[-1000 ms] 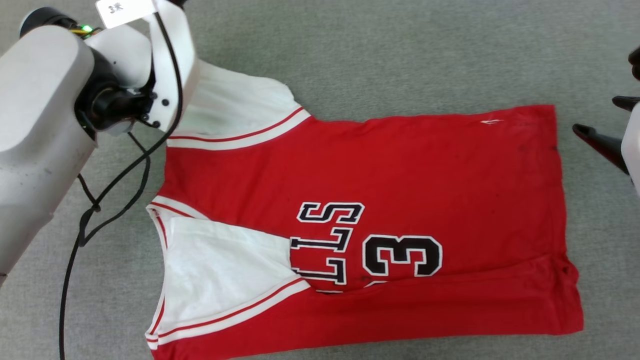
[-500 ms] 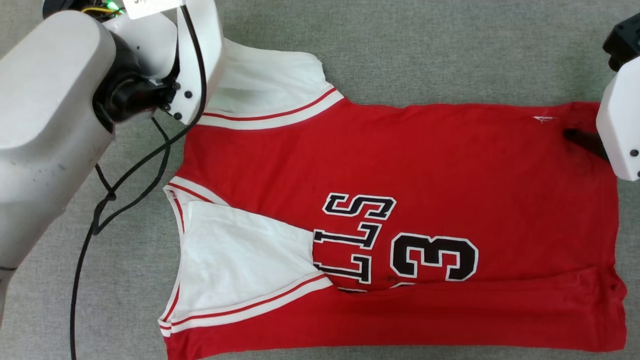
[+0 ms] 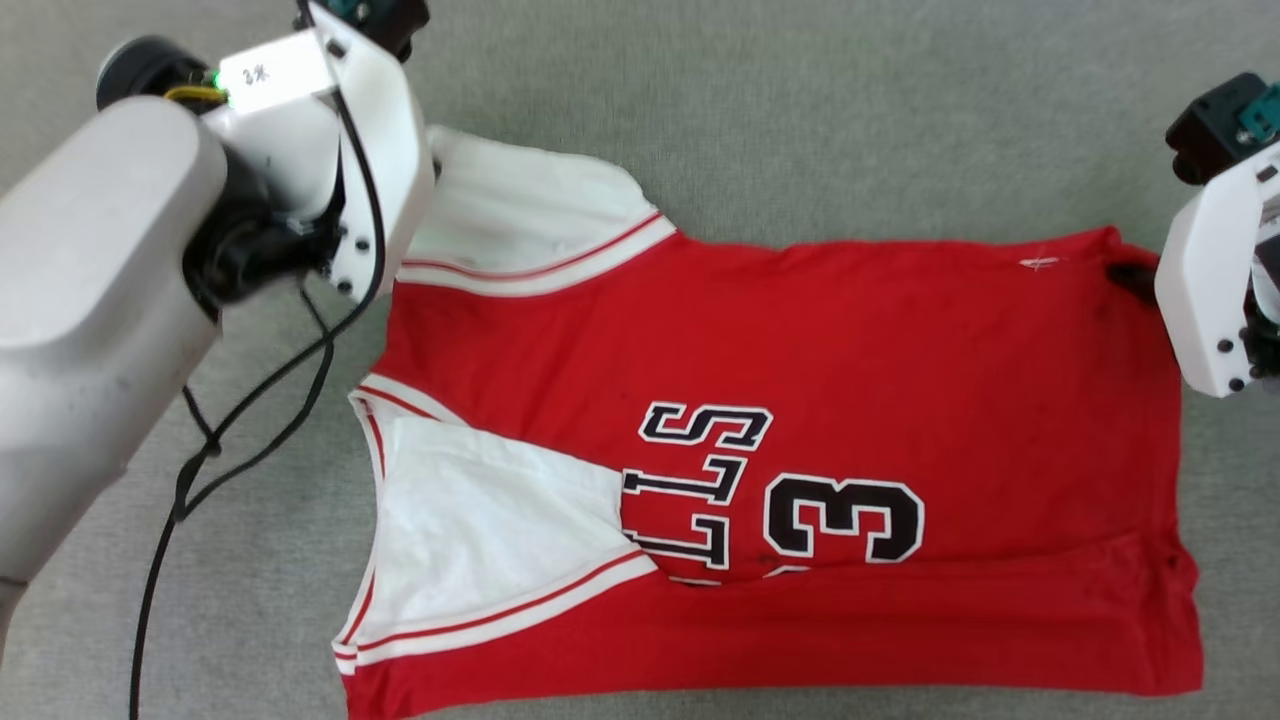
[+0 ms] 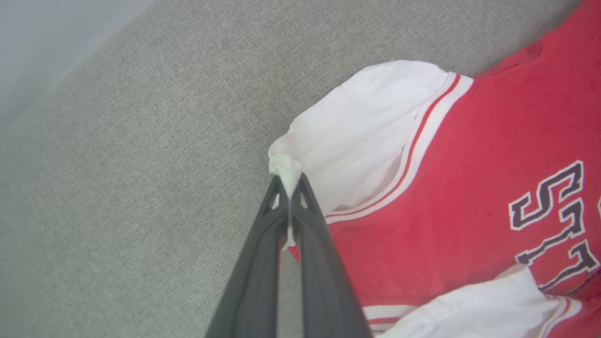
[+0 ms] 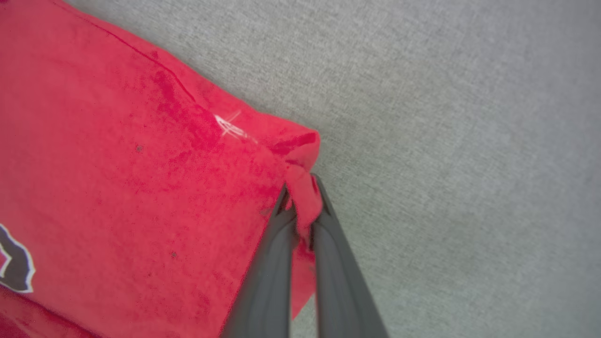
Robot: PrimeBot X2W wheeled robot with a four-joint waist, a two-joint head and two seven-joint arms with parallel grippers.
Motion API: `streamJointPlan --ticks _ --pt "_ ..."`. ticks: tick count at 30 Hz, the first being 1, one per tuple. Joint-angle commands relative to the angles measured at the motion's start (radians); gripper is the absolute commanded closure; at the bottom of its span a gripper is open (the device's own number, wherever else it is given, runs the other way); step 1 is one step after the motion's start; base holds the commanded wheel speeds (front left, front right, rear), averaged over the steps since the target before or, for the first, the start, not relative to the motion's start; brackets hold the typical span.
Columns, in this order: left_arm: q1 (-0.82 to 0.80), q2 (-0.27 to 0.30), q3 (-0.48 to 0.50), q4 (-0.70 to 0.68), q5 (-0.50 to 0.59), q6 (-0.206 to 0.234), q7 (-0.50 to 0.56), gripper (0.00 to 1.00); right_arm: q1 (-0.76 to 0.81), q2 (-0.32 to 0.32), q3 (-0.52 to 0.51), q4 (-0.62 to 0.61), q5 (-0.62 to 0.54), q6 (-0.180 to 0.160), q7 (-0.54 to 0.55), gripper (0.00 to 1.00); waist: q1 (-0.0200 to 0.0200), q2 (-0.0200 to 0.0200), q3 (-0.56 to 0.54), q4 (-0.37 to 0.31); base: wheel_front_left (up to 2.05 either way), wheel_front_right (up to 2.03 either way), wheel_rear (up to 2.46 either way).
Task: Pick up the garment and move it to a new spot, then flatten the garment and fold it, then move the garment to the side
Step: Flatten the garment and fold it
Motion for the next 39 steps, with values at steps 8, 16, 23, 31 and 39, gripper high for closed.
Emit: streamJointPlan --ticks 8,16,23,31,39 --pt "0.149 0.064 -0.024 -0.062 -0.038 -0.005 -0.057 1.00 0.121 -0.056 0.045 -0.018 0.049 0.000 -0.150 1.00 0.0000 -0.0001 -0.191 0.000 0.00 0.00 0.00" --pt "0.307 0.140 -0.049 -0.181 -0.069 0.028 -0.090 1.00 0.283 -0.110 0.060 -0.075 0.093 0.000 -0.248 1.00 0.0000 -0.0001 -0.285 0.009 0.00 0.00 0.00" --pt "0.480 0.204 -0.086 -0.276 -0.103 0.081 -0.124 1.00 0.464 -0.137 0.026 -0.116 0.115 -0.001 -0.322 1.00 0.0000 -0.0001 -0.317 0.008 0.00 0.00 0.00" --pt "0.633 0.234 -0.121 -0.294 -0.122 0.125 -0.190 1.00 0.594 -0.093 -0.002 -0.106 0.093 -0.001 -0.366 1.00 0.0000 -0.0001 -0.304 -0.008 0.00 0.00 0.00" --pt "0.690 0.203 -0.104 -0.234 -0.119 0.129 -0.313 0.00 0.610 -0.023 -0.017 -0.043 0.048 -0.001 -0.399 0.00 0.0000 -0.0001 -0.303 -0.013 0.00 0.00 0.00"
